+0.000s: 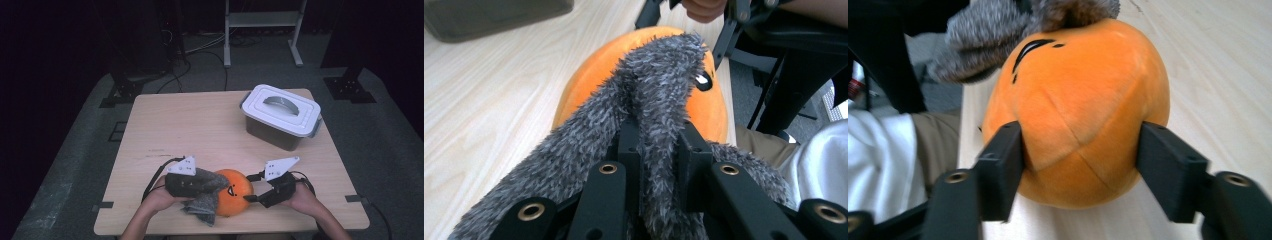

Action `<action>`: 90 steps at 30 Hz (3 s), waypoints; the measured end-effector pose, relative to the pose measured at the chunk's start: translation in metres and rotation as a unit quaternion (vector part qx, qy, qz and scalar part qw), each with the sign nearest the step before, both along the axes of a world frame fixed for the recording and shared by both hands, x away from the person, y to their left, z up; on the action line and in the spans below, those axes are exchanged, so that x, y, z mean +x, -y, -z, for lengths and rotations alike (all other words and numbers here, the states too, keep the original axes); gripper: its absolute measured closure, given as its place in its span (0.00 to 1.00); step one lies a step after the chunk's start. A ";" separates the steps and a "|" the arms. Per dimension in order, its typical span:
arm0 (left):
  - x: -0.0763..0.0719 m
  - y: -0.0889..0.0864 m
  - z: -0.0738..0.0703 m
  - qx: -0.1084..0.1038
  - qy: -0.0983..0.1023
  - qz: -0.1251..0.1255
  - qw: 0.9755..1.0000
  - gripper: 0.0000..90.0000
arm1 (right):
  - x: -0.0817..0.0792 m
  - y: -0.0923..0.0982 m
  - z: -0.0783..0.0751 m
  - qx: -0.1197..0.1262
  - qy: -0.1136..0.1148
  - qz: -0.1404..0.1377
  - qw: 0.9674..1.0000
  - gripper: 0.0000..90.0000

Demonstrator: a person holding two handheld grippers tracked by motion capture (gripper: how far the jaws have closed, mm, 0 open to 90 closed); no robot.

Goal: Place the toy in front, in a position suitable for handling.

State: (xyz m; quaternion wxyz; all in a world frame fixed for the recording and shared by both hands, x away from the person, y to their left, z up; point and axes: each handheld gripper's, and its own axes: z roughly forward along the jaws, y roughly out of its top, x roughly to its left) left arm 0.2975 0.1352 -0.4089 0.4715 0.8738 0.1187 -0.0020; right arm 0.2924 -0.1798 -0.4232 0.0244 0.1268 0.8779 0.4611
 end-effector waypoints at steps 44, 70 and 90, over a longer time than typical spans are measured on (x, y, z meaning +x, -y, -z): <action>0.004 -0.016 0.010 0.012 -0.007 -0.022 1.000 0.85 | -0.003 0.003 -0.002 -0.010 0.060 -0.005 0.998 0.56; 0.016 0.023 -0.028 -0.014 0.026 0.009 1.000 0.85 | -0.009 -0.005 -0.009 -0.017 0.097 -0.011 0.995 0.57; 0.011 0.003 -0.019 0.018 0.026 -0.010 0.999 0.85 | -0.001 -0.008 -0.005 0.017 0.037 -0.004 0.999 0.63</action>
